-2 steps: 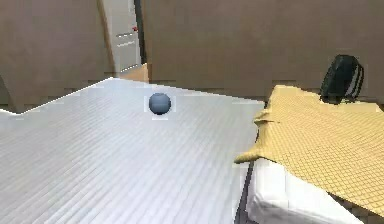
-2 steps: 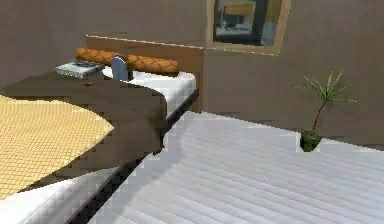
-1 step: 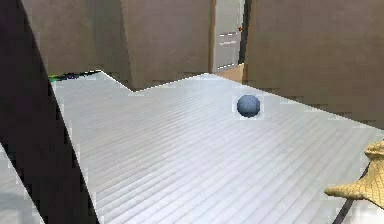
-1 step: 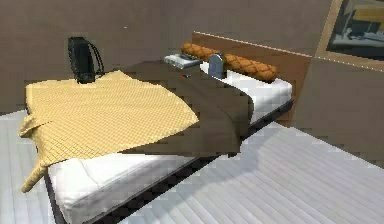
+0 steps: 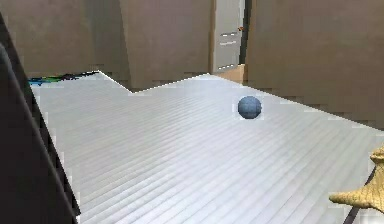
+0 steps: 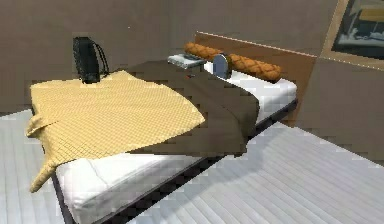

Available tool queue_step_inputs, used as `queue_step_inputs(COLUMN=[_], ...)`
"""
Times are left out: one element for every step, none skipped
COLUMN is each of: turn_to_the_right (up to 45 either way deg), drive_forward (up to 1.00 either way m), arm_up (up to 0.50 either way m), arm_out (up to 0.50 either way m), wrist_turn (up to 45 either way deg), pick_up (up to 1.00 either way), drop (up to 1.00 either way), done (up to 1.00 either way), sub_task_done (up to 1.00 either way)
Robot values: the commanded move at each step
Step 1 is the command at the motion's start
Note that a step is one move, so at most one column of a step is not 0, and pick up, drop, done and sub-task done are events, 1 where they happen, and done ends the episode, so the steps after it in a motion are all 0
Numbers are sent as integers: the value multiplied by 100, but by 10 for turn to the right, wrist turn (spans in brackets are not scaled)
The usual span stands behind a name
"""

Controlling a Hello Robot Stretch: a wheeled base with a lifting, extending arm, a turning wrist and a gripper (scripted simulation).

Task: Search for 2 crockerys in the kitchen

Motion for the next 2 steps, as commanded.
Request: queue_step_inputs(turn_to_the_right=[60,0], drive_forward=[0,100], arm_up=[0,0], arm_out=[0,0], wrist_turn=[0,0], pick_up=[0,0], drop=[0,0], done=[0,0], sub_task_done=[0,0])
